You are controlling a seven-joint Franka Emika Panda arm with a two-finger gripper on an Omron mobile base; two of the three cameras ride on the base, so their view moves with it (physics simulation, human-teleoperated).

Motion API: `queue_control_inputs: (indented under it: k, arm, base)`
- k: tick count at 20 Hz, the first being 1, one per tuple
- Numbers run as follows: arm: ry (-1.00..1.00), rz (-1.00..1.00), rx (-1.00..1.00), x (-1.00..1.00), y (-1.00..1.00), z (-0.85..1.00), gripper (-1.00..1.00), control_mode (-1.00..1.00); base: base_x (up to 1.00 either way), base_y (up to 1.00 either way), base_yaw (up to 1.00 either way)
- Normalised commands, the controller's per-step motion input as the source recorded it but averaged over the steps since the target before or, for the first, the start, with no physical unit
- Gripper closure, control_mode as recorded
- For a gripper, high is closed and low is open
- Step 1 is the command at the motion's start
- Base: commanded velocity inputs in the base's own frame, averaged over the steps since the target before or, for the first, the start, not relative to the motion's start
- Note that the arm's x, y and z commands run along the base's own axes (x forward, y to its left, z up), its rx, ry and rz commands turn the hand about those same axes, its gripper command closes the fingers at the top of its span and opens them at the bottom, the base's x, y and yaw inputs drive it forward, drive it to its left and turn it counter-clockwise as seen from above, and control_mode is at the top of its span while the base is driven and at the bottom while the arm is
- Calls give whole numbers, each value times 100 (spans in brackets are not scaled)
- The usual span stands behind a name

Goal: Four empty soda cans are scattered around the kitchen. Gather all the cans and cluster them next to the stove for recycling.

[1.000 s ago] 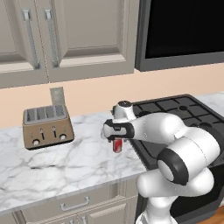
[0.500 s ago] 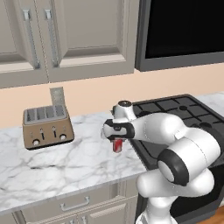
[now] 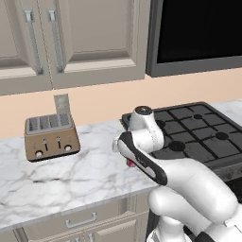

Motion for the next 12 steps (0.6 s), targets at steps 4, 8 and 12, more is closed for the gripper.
queue_control_inputs:
  k: [4,8,12]
  arm:
    - [0,0,0,-80,-46,58,100,-100]
    - [0,0,0,-64,-65,60,100,-100]
    - [0,1,0,-61,-55,64,100,-100]
  base:
    - [0,0,0]
    - [0,0,0]
    - [0,0,0]
